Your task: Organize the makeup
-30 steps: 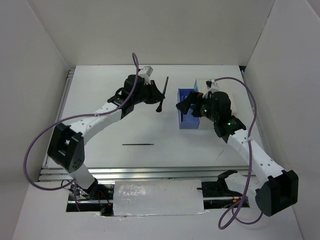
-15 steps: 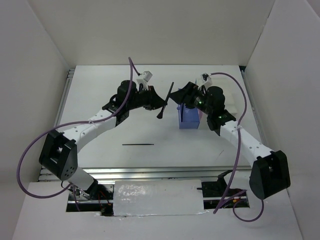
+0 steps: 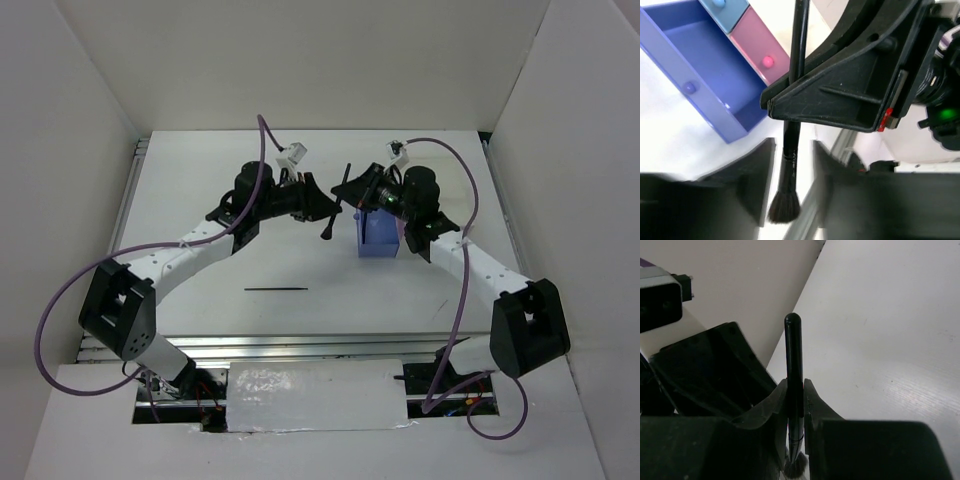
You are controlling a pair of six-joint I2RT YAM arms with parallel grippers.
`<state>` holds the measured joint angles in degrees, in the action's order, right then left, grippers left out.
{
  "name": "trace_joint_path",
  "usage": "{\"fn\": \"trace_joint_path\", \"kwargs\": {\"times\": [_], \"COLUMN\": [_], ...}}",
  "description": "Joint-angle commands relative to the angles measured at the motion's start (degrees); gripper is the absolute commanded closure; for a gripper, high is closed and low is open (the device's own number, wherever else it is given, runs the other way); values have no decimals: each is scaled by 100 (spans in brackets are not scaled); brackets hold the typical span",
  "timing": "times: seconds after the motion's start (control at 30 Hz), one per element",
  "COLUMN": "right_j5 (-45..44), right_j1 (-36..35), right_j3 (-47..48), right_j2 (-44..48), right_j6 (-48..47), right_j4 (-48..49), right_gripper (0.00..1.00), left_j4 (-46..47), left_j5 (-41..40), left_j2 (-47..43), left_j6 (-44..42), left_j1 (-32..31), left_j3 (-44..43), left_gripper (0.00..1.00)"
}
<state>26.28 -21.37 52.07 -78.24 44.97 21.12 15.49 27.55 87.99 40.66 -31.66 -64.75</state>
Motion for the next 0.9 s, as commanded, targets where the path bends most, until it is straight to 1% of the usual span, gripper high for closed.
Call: {"fn": "trace_joint_path", "kwargs": {"times": [0.0,0.03,0.07,0.1,0.13,0.17,0.2,0.23,0.27,0.3,0.33,0.37,0.43,0.47,0.5,0.57,0.67,0.77,0.87], "right_j5": [35,-9,-157,-298,-456,-858,-1062,-1229,-1570,-1669,-1749,-1958,-2301,-2616,-2837,-3154,-3629,-3762,-3937], "right_j1": [-26,-26,-17,-17,-26,-17,9,27,53,88,123,185,194,194,194,203,203,212,203], "right_j3": [276,329,391,574,706,856,1188,1330,1601,1700,1788,1963,2157,2445,2596,2842,2843,2756,2677], "right_j2": [98,98,89,63,19,-42,-199,-288,-445,-499,-552,-648,-771,-963,-1070,-1324,-1509,-1650,-1782], "right_j6": [-382,-479,-594,-899,-1076,-1261,-1619,-1780,-2007,-2114,-2202,-2386,-2571,-2738,-2809,-2932,-2907,-2906,-2889], "right_j4": [218,86,-246,-484,-739,-1316,-1591,-1820,-2266,-2419,-2542,-2787,-3043,-3401,-3613,-3982,-4081,-4081,-4081], "right_gripper": [94,94,94,94,93,93,93,93,93,93,93,93,91,90,90,89,87,85,83], "left_j4": [377,289,1,-202,-421,-920,-1264,-1633,-2367,-2688,-2952,-3251,-3298,-3271,-3271,-3306,-3447,-3499,-3737], "left_j5": [190,50,-73,-231,-633,-924,-1684,-2100,-2531,-2918,-3740,-4035,-4406,-4599,-4662,-4723,-4820,-4943,-5294], "left_j2": [43,35,17,-61,-106,-158,-263,-308,-352,-448,-510,-589,-852,-949,-1089,-1169,-1231,-1258,-1223], "left_j6": [91,65,3,-119,-155,-190,-243,-235,-200,-51,11,64,65,30,21,20,135,222,459], "left_j1": [-33,-33,-33,-33,-33,-33,-33,-33,-25,-16,-16,-16,2,11,19,72,134,151,178], "left_j3": [-64,-116,-151,-239,-266,-292,-423,-503,-556,-643,-653,-609,-320,-188,39,208,454,683,806], "left_gripper": [48,29,1,1,0,0,1,1,1,1,1,1,1,1,0,1,1,1,1]}}
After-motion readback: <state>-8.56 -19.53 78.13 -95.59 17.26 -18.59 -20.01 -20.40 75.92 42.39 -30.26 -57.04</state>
